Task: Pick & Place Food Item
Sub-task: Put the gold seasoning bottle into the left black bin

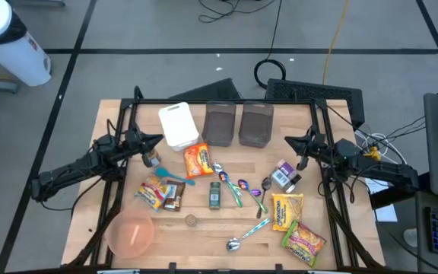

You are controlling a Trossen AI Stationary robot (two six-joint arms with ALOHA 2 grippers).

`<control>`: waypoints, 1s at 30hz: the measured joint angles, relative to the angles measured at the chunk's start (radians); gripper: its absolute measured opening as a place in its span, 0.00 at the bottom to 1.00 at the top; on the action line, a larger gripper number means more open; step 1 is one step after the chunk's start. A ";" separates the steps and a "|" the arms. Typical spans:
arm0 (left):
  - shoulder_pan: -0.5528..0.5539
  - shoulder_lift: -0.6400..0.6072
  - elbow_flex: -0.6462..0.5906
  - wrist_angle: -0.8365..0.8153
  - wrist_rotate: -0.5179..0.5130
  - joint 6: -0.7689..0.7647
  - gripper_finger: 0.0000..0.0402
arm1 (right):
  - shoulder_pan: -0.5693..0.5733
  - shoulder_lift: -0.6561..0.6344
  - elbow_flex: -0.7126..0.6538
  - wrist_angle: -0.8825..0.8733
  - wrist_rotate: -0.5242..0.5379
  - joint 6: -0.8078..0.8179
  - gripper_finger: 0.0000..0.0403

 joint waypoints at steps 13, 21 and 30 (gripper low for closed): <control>0.000 0.000 -0.003 0.130 0.005 -0.183 0.08 | 0.000 0.000 0.000 0.007 0.000 0.034 0.00; 0.000 0.000 -0.002 0.212 -0.015 -0.409 0.08 | 0.000 0.000 0.000 0.007 -0.003 0.095 0.00; 0.000 0.000 -0.001 0.214 -0.001 -0.321 0.09 | 0.000 0.002 0.000 0.045 0.009 0.118 0.00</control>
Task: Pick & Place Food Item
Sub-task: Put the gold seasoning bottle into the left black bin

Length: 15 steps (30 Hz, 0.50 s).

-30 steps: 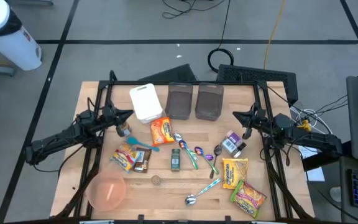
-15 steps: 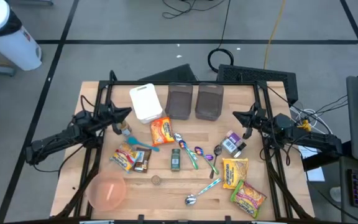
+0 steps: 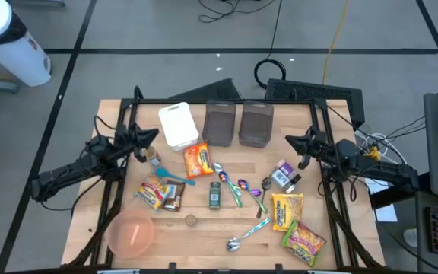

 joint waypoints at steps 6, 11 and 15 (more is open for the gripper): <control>0.000 0.000 0.003 0.021 0.024 0.031 0.25 | 0.000 0.045 0.000 0.166 0.021 -0.084 0.01; 0.000 0.000 0.051 0.037 -0.039 0.091 0.46 | 0.000 0.124 0.000 0.339 0.023 -0.232 0.08; 0.000 0.000 0.090 0.035 -0.102 0.095 0.61 | 0.000 0.209 0.000 0.464 0.017 -0.285 0.19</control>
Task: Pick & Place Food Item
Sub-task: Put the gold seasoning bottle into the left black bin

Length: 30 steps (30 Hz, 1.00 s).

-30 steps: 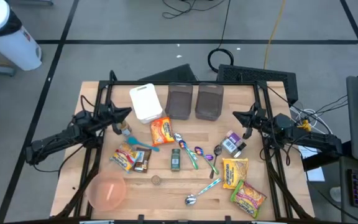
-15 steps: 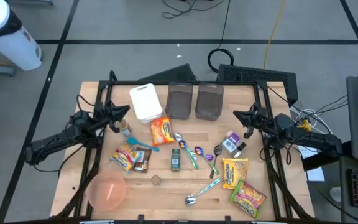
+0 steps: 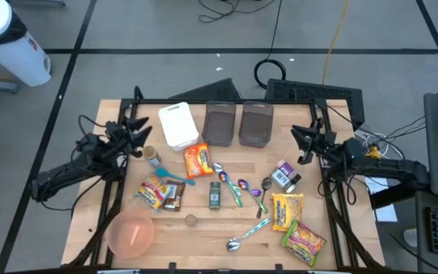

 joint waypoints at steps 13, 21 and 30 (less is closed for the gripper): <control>0.000 0.000 0.024 0.002 -0.034 -0.046 0.73 | 0.000 0.322 0.092 0.031 -0.107 0.181 0.63; 0.000 0.000 0.035 -0.003 0.093 -0.023 0.73 | 0.000 0.401 0.063 0.018 -0.107 0.206 0.73; 0.000 0.073 0.323 -0.573 -0.023 0.117 0.73 | 0.000 0.408 0.027 0.065 -0.120 0.382 0.72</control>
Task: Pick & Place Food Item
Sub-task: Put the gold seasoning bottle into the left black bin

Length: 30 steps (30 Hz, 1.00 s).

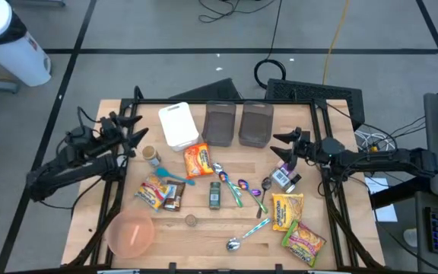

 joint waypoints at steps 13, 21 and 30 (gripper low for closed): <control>0.000 0.546 0.500 -0.601 -0.053 0.003 0.73 | 0.000 0.001 0.000 0.208 -0.092 -0.147 0.72; 0.000 0.911 0.746 -0.995 -0.117 -0.023 0.73 | -0.001 0.001 0.000 0.211 -0.093 -0.171 0.71; 0.000 1.112 0.808 -1.186 -0.108 -0.189 0.73 | -0.001 0.001 0.000 0.210 -0.094 -0.171 0.71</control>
